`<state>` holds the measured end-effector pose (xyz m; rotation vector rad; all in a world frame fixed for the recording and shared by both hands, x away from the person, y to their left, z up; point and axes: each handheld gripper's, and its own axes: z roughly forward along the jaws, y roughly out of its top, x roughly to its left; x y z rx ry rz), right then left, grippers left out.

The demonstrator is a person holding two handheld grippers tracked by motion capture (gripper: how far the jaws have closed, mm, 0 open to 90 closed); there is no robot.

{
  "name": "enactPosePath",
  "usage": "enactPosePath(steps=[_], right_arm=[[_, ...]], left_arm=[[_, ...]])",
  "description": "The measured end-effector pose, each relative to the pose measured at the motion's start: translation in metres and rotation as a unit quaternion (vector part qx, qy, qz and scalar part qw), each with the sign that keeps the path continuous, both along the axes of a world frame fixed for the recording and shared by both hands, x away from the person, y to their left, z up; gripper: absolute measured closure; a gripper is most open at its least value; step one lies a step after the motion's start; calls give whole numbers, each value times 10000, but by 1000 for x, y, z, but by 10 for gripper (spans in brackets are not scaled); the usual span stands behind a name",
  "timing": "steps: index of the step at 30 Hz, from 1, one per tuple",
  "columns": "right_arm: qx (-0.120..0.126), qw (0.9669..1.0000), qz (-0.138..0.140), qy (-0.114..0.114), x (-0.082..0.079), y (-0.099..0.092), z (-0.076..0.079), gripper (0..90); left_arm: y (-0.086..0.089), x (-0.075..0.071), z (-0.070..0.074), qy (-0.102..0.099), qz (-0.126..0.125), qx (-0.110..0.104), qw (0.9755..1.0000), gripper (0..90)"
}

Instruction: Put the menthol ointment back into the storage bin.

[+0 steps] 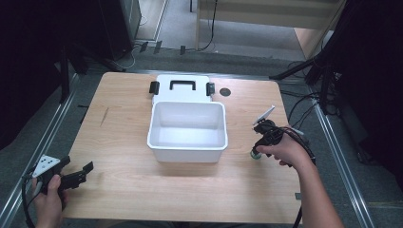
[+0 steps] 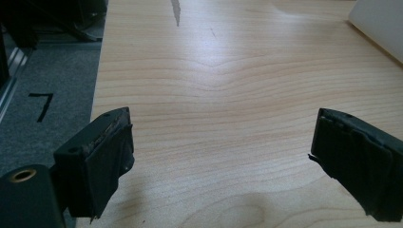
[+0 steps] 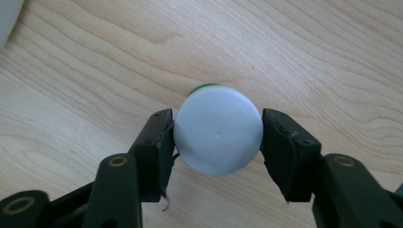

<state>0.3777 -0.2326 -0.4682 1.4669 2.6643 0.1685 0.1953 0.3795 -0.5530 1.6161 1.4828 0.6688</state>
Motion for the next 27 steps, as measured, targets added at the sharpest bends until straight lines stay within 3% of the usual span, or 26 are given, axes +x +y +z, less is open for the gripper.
enactPosePath(steps=[14,20,22,27], right_arm=[[-94,9998,100,148,6,6,2,515],[0,9997,219,95,7,9,16,516],[42,9994,333,98,8,11,26,516],[20,9985,538,92,8,17,41,517]], left_arm=[[1,0,0,-21,81,-29,10000,74],[1,-1,0,-59,122,-17,9999,72],[0,-1,0,-48,87,8,10000,0],[0,0,0,-35,20,8,10000,0]])
